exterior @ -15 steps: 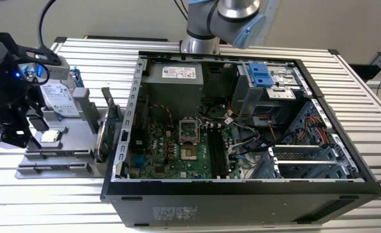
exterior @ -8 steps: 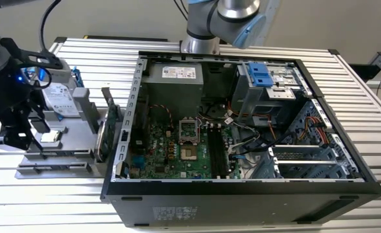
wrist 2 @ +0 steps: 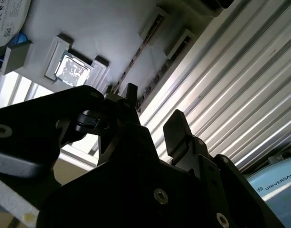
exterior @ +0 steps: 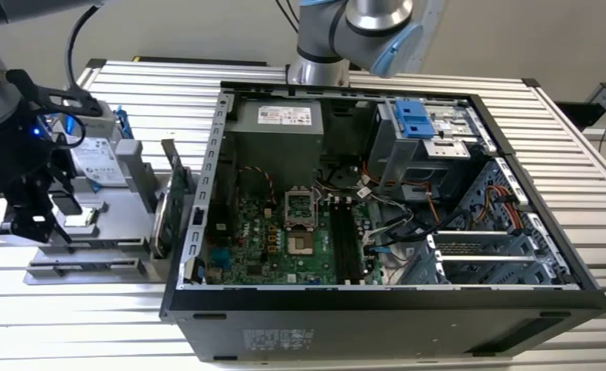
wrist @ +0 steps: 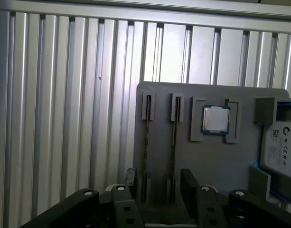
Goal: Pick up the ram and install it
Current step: 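Pick up the ram and move it above insertion slot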
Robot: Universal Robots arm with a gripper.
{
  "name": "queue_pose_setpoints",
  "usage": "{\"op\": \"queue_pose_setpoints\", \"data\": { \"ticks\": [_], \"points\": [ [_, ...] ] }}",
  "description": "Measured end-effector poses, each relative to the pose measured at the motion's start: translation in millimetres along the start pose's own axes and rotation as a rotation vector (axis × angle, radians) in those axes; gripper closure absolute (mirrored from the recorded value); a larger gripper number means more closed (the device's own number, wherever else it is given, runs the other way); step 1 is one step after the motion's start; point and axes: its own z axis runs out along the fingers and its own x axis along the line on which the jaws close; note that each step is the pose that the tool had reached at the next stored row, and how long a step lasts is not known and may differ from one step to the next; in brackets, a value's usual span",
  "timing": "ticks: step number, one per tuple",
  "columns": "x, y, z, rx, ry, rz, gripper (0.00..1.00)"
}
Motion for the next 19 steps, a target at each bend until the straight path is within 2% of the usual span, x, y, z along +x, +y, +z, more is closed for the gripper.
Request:
{"op": "queue_pose_setpoints", "data": {
  "ticks": [19],
  "points": [
    [-0.2,-0.2,15.7,0.0002,0.0000,0.000,0.00]
  ]
}}
